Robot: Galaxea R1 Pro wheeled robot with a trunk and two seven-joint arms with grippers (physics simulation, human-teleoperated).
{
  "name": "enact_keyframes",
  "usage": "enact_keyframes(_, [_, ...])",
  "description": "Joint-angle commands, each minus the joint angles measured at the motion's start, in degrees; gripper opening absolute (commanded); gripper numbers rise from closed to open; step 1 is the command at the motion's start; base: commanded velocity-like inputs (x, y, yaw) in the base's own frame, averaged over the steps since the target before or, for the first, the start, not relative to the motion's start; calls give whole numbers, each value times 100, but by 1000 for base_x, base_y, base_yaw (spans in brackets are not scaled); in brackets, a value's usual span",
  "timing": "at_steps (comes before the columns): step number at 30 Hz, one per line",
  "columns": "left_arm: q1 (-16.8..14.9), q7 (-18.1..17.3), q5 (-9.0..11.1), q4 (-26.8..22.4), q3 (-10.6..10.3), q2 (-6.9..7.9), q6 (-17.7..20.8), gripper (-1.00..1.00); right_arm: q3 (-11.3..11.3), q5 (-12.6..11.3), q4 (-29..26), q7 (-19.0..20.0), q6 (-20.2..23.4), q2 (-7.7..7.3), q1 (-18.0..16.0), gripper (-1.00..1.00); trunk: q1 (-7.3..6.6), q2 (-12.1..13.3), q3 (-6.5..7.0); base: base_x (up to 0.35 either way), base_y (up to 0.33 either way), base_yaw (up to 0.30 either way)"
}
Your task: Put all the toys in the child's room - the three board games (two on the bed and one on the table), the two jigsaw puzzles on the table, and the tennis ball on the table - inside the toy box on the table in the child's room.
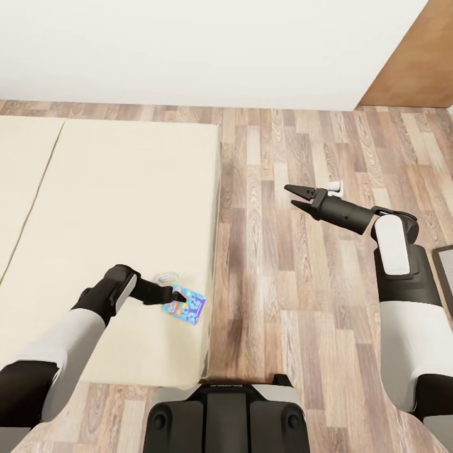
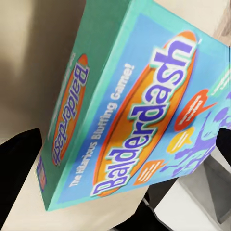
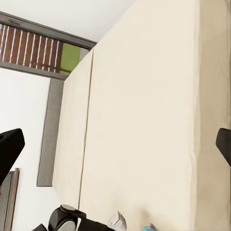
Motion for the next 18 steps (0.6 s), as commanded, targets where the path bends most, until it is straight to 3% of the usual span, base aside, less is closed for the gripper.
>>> enact_keyframes(1, [3,-35,214,-2,-19,-180,-23,100,-9,53,1,55,23,2,-3,100,3,-3,-4,0,-27,0])
enact_keyframes(18, [2,-37,214,-2,-11,-180,-22,100,-9,56,1,58,21,1,-3,100,3,-3,-4,0,-52,0])
